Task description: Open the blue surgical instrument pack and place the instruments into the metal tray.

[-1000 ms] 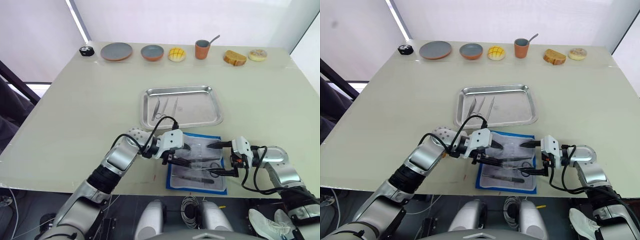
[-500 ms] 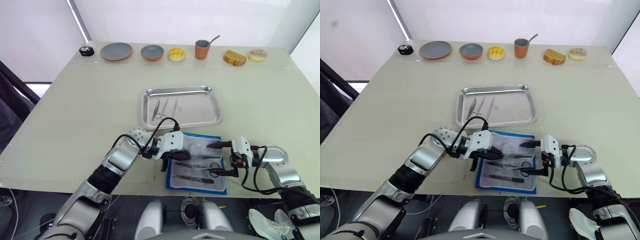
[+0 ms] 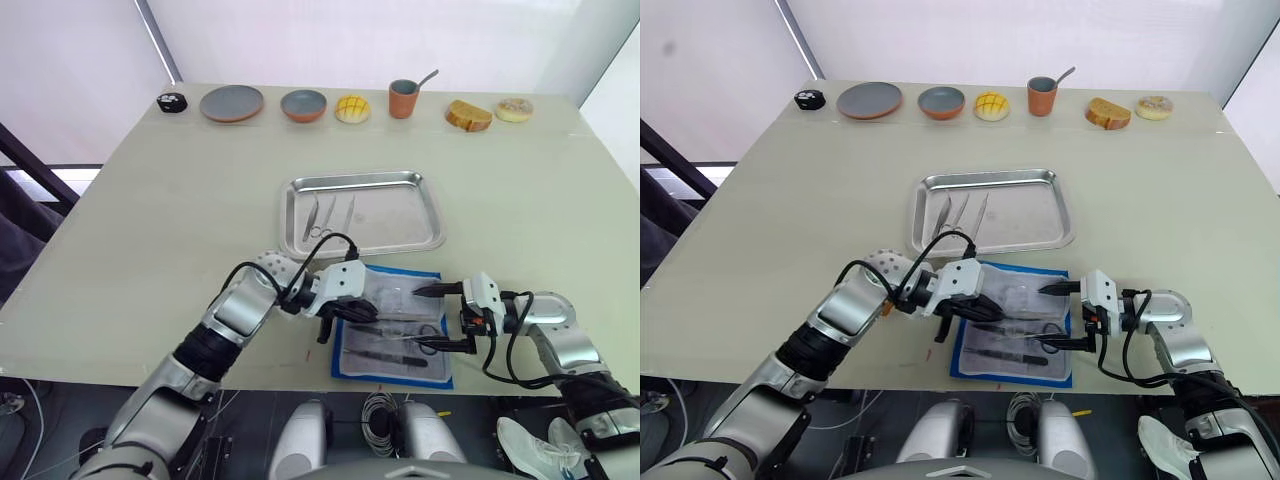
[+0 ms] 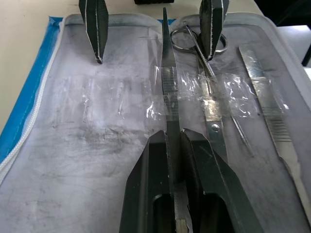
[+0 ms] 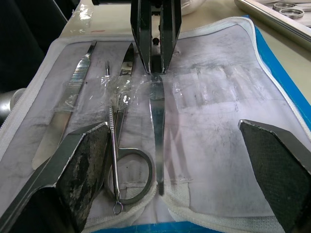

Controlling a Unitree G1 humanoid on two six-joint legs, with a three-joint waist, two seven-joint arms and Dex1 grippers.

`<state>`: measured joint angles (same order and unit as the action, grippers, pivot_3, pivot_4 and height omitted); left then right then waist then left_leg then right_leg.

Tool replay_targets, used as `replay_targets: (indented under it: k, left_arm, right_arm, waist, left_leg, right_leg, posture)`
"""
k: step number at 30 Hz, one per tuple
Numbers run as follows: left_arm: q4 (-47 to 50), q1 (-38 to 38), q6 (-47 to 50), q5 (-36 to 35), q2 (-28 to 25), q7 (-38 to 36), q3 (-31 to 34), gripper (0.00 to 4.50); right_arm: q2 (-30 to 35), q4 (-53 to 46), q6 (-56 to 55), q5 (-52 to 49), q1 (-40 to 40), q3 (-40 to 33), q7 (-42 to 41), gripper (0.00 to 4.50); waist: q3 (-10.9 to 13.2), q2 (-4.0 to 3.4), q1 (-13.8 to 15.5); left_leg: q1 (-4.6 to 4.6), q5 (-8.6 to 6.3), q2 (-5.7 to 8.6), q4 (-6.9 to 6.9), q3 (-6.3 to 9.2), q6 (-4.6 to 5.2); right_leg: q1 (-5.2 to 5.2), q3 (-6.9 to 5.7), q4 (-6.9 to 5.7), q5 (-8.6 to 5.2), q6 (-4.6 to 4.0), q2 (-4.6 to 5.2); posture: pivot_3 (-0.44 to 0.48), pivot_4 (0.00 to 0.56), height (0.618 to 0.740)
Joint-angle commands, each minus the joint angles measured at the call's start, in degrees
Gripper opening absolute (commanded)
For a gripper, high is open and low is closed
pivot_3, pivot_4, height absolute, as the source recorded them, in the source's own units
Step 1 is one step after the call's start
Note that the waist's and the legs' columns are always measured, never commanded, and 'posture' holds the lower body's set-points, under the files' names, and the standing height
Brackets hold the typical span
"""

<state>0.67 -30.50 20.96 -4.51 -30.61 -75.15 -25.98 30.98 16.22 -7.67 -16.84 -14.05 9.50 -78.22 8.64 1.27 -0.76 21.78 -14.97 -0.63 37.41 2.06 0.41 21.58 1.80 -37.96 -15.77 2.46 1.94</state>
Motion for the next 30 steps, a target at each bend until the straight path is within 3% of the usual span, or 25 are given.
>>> replay_targets:
  k: [1, 17, 30]
  left_arm:
    - [4.2, -2.63, 4.09, -1.97, -0.39, -1.71, -0.08, 0.02]
    - [8.47, -8.06, 13.85, -3.83, -4.19, -3.36, 0.4, 0.02]
    - [10.46, -8.11, 15.31, -6.23, -12.43, -6.98, 1.65, 0.02]
  right_arm:
    - [0.15, 2.1, 1.95, 2.2, 1.72, 2.19, -0.17, 4.5]
    - [-0.86, 3.0, 1.59, 2.99, 1.09, 3.28, -0.01, 4.5]
    - [-1.23, 3.63, 1.2, 3.1, 0.84, 3.37, 0.17, 4.5]
  waist:
    - [0.0, 0.0, -0.01]
    - [0.01, 0.0, -0.38]
    - [0.01, 0.0, -0.48]
  left_leg:
    - [0.01, 0.0, 0.0, 0.0, 0.0, 0.0]
    - [-0.01, 0.0, -0.02, 0.0, 0.01, 0.0]
    - [-0.02, 0.0, -0.03, 0.0, 0.01, 0.0]
  right_leg:
    - [0.0, 0.0, 0.0, 0.0, 0.0, 0.0]
    - [0.01, 0.03, -0.02, -0.01, -0.01, -0.11]
    - [0.01, 0.04, -0.02, -0.01, -0.01, -0.14]
  posture:
    - [0.0, 0.15, 0.74]
    - [0.0, 0.15, 0.74]
    - [0.0, 0.15, 0.74]
